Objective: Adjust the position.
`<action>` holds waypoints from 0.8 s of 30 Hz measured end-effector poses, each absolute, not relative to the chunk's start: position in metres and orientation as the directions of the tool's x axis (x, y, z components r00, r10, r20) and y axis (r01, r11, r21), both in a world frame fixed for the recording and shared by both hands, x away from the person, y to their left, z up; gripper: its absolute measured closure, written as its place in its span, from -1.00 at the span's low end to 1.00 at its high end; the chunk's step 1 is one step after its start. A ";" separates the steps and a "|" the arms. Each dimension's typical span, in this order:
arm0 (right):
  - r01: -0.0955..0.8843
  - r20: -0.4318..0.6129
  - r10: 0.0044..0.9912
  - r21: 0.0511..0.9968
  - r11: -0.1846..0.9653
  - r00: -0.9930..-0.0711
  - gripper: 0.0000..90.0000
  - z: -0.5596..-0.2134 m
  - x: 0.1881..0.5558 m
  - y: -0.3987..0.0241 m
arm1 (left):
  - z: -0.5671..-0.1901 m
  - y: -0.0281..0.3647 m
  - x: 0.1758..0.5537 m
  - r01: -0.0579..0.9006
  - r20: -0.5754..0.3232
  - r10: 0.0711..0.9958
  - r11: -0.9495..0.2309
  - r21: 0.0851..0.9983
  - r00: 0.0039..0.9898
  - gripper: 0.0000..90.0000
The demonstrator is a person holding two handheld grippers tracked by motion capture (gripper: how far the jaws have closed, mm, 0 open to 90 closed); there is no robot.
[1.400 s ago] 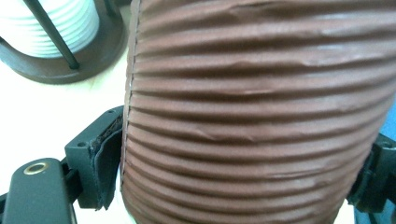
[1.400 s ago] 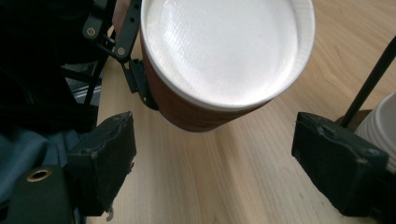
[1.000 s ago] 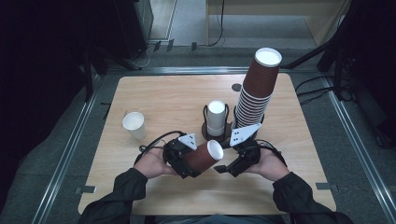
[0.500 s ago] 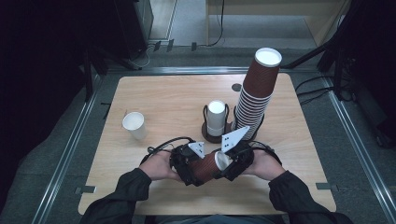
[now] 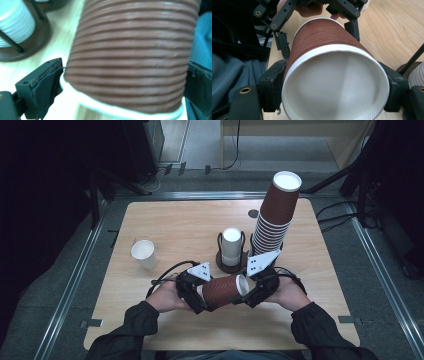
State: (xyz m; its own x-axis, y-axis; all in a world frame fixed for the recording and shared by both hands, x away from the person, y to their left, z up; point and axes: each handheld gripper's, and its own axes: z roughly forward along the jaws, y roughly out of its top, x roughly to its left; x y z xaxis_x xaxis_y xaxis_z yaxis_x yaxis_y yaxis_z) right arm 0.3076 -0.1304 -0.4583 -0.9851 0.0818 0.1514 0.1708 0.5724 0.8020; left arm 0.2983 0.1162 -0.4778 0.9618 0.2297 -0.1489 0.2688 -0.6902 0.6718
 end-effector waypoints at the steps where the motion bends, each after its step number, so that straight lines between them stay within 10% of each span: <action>1: 0.174 0.151 0.088 0.810 0.560 -0.985 -0.51 -0.457 0.307 -0.132 | -0.478 0.116 0.298 0.269 -0.149 0.230 -0.690 0.672 0.962 -1.00; 24: 0.247 0.234 0.080 0.902 0.353 -0.969 -0.50 -0.452 0.311 -0.135 | -0.464 0.128 0.296 0.308 -0.204 0.255 -0.486 0.818 0.945 -0.90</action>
State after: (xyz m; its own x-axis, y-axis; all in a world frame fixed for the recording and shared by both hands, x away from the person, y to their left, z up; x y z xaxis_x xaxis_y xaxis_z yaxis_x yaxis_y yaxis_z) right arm 0.3111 -0.1347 -0.4522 -0.9689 0.0803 0.2339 0.2471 0.3535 0.9022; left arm 0.2959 0.1275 -0.4636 0.9452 0.2549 -0.2042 0.3078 -0.4861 0.8179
